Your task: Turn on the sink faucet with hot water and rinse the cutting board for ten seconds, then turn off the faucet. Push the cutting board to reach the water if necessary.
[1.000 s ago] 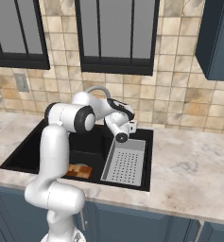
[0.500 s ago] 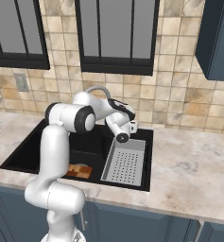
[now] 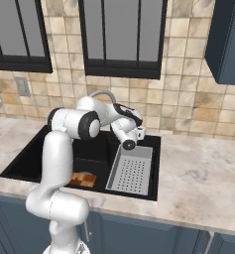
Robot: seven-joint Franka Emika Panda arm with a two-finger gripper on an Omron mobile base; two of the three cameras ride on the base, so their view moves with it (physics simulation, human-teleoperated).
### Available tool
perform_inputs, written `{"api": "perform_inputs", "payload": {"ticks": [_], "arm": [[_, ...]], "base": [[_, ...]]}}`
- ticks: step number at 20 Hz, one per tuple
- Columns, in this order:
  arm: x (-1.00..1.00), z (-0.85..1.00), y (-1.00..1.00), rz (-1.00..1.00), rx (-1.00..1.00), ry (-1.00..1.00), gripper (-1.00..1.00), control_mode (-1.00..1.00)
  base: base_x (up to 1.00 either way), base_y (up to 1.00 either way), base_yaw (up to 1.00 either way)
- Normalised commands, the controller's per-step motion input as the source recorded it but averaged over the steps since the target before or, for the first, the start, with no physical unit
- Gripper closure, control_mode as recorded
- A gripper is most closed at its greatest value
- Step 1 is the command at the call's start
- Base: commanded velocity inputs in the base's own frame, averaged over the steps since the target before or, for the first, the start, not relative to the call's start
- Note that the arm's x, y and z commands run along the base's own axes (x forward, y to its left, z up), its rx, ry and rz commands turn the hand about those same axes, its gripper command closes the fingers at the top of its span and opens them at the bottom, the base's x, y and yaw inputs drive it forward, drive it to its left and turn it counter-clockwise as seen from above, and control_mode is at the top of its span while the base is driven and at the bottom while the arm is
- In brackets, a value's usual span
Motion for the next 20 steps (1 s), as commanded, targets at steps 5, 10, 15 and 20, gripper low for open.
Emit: {"api": "perform_inputs", "payload": {"ticks": [5,10,15,20], "arm": [[0.00,0.00,-0.05,0.00,0.00,0.00,-1.00,-1.00],[0.00,0.00,-0.08,0.00,0.00,0.00,-1.00,-1.00],[0.00,0.00,-0.09,0.00,0.00,0.00,-1.00,-1.00],[0.00,0.00,-0.10,0.00,0.00,0.00,-1.00,-1.00]], "base": [[0.00,0.00,0.00],[0.00,0.00,0.00],[0.00,0.00,0.00],[0.00,0.00,0.00]]}}
